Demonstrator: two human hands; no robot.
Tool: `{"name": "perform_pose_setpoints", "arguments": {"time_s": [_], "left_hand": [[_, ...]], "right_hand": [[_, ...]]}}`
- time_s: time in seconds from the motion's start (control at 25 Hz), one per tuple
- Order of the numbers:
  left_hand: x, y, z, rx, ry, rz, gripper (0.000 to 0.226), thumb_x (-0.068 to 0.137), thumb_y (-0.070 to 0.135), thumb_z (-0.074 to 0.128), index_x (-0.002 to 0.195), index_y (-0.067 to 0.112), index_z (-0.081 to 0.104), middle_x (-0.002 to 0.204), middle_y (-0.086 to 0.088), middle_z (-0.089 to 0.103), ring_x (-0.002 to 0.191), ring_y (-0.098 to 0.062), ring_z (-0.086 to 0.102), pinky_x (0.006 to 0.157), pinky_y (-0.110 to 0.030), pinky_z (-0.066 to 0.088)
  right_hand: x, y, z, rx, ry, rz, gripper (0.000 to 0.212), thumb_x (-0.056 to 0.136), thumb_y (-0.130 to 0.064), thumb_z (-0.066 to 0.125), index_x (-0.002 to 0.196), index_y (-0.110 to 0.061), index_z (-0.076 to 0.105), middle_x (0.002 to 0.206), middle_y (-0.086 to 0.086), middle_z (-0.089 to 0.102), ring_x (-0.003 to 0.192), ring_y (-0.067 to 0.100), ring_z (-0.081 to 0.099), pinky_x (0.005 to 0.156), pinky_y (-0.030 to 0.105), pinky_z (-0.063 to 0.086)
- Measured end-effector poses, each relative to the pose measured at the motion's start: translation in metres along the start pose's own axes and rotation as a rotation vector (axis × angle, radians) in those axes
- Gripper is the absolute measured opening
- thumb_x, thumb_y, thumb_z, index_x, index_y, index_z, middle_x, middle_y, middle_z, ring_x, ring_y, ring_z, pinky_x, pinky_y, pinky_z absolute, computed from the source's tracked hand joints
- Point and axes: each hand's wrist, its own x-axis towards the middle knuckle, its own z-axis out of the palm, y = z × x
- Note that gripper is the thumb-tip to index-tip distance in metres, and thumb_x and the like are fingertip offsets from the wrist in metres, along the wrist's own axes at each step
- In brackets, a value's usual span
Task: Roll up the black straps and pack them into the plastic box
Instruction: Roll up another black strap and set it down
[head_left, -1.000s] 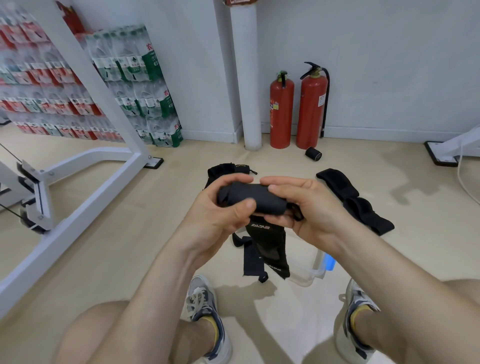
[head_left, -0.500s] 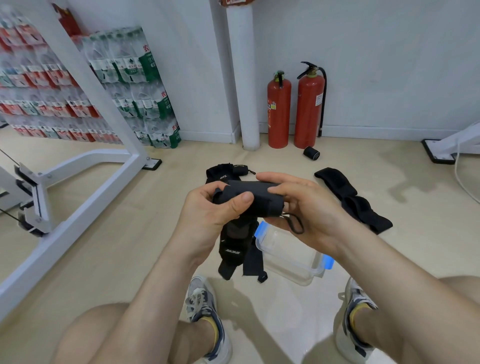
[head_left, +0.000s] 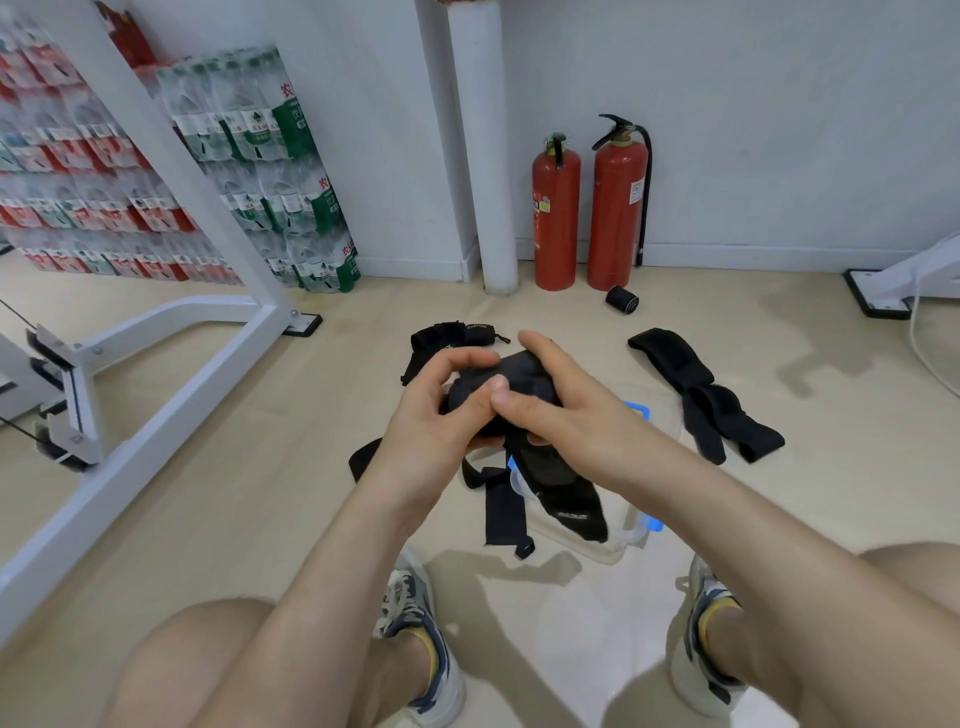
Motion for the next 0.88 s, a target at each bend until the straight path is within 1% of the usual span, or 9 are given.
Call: {"name": "perform_pose_setpoints", "arguments": {"time_s": [0.08, 0.16, 0.28, 0.4, 0.52, 0.6, 0.68, 0.8, 0.88], "left_hand": [[0.000, -0.001, 0.000, 0.054, -0.004, 0.022, 0.007, 0.093, 0.020, 0.063, 0.100, 0.022, 0.062, 0.082, 0.008, 0.072, 0.073, -0.009, 0.068, 0.064, -0.021, 0.052], [0.000, -0.002, 0.002, 0.092, 0.038, 0.046, 0.004, 0.095, 0.019, 0.063, 0.093, 0.022, 0.063, 0.081, 0.009, 0.071, 0.073, -0.008, 0.067, 0.062, -0.024, 0.051], [-0.001, -0.003, 0.003, 0.079, 0.098, 0.051, 0.007, 0.094, 0.019, 0.066, 0.088, 0.020, 0.062, 0.079, 0.002, 0.070, 0.070, -0.012, 0.067, 0.058, -0.027, 0.050], [-0.001, -0.008, 0.003, 0.068, 0.151, 0.002, 0.013, 0.092, 0.023, 0.069, 0.083, 0.022, 0.059, 0.083, -0.003, 0.071, 0.068, -0.019, 0.072, 0.053, -0.027, 0.050], [-0.003, -0.007, 0.002, 0.067, 0.102, -0.014, 0.005, 0.092, 0.021, 0.068, 0.090, 0.025, 0.067, 0.088, 0.003, 0.073, 0.076, -0.014, 0.070, 0.059, -0.022, 0.051], [-0.005, -0.005, -0.004, 0.063, 0.011, 0.030, 0.030, 0.086, 0.005, 0.072, 0.099, 0.032, 0.071, 0.096, 0.005, 0.071, 0.084, -0.010, 0.067, 0.069, -0.020, 0.052], [-0.007, -0.001, -0.011, 0.056, -0.054, 0.064, 0.051, 0.077, -0.007, 0.076, 0.103, 0.036, 0.072, 0.099, 0.003, 0.070, 0.088, -0.014, 0.068, 0.074, -0.022, 0.053], [-0.007, 0.000, -0.010, 0.036, -0.044, 0.107, 0.044, 0.069, 0.003, 0.081, 0.101, 0.032, 0.072, 0.091, 0.006, 0.071, 0.087, -0.016, 0.069, 0.075, -0.023, 0.056], [-0.009, -0.002, -0.003, 0.074, -0.004, 0.136, 0.040, 0.067, 0.017, 0.081, 0.103, 0.028, 0.070, 0.092, 0.007, 0.071, 0.087, -0.014, 0.068, 0.077, -0.025, 0.056]], "right_hand": [[-0.002, 0.000, -0.001, 0.006, -0.053, 0.029, 0.077, 0.093, -0.045, 0.058, 0.156, -0.031, 0.015, 0.146, -0.009, 0.043, 0.122, 0.004, 0.053, 0.100, 0.025, 0.049], [-0.003, -0.001, -0.001, 0.134, -0.052, 0.071, 0.063, 0.095, -0.037, 0.059, 0.150, -0.032, 0.029, 0.125, -0.011, 0.059, 0.095, 0.000, 0.064, 0.075, 0.015, 0.055], [0.000, 0.003, -0.005, 0.372, -0.045, 0.114, 0.043, 0.089, -0.026, 0.069, 0.130, -0.023, 0.056, 0.112, -0.005, 0.070, 0.089, 0.005, 0.070, 0.069, 0.021, 0.056], [0.002, 0.005, -0.001, 0.353, 0.055, 0.077, 0.034, 0.086, -0.015, 0.074, 0.119, -0.018, 0.066, 0.099, 0.006, 0.073, 0.076, 0.013, 0.070, 0.054, 0.019, 0.049], [0.005, 0.004, 0.001, 0.354, 0.174, 0.032, 0.024, 0.086, -0.010, 0.074, 0.110, -0.012, 0.071, 0.097, 0.010, 0.074, 0.075, 0.015, 0.072, 0.053, 0.023, 0.053], [0.007, 0.003, -0.005, 0.423, 0.224, 0.046, 0.018, 0.087, -0.009, 0.072, 0.105, -0.012, 0.073, 0.099, 0.012, 0.074, 0.077, 0.017, 0.072, 0.053, 0.023, 0.055], [0.006, 0.000, -0.013, 0.505, 0.227, 0.094, 0.010, 0.088, -0.011, 0.070, 0.097, -0.013, 0.075, 0.096, 0.009, 0.073, 0.076, 0.014, 0.071, 0.052, 0.020, 0.053], [0.001, -0.001, -0.015, 0.574, 0.152, 0.151, 0.012, 0.091, -0.015, 0.066, 0.099, -0.011, 0.075, 0.084, 0.003, 0.075, 0.066, 0.010, 0.071, 0.049, 0.018, 0.052], [0.000, -0.002, -0.015, 0.599, 0.121, 0.167, 0.018, 0.093, -0.016, 0.063, 0.105, -0.005, 0.073, 0.086, 0.006, 0.076, 0.069, 0.018, 0.074, 0.051, 0.018, 0.054]]}}
